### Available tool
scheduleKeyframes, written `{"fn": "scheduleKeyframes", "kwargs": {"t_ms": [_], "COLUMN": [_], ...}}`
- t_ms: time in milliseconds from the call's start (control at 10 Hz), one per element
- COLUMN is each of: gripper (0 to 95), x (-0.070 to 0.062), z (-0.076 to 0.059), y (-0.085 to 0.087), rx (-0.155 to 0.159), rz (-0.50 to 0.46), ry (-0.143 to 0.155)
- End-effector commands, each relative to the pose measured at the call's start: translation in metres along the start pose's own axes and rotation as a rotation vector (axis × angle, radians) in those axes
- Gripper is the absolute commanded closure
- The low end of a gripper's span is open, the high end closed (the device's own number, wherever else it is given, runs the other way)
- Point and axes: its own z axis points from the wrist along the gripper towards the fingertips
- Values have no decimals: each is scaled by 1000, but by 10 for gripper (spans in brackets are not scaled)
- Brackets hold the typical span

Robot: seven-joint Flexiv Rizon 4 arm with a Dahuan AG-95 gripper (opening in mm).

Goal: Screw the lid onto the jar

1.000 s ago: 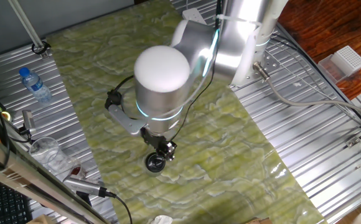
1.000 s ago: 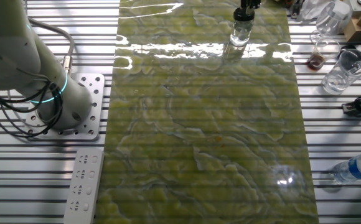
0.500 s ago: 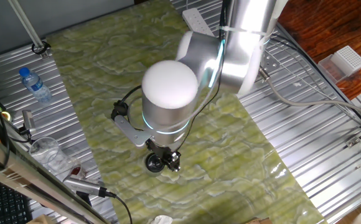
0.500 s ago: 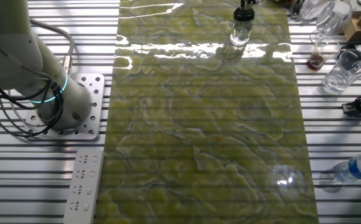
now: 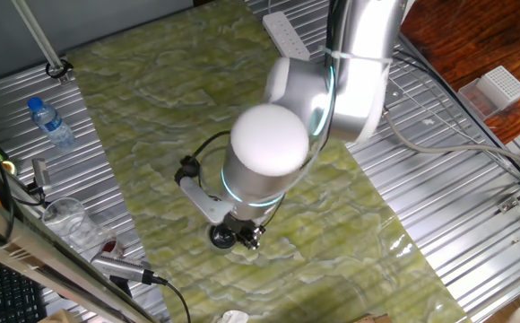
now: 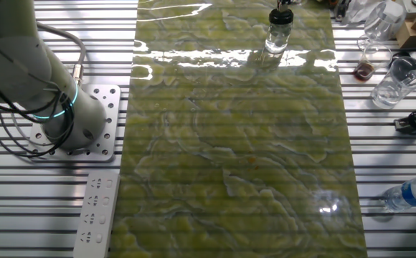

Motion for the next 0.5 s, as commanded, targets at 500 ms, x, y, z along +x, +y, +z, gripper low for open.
{"fn": "scheduleKeyframes", "kwargs": {"t_ms": [500], "gripper": [570], "x": [-7], "z": [5], "y": [0], "rx": [48], "rz": [5], "ry": [2]}}
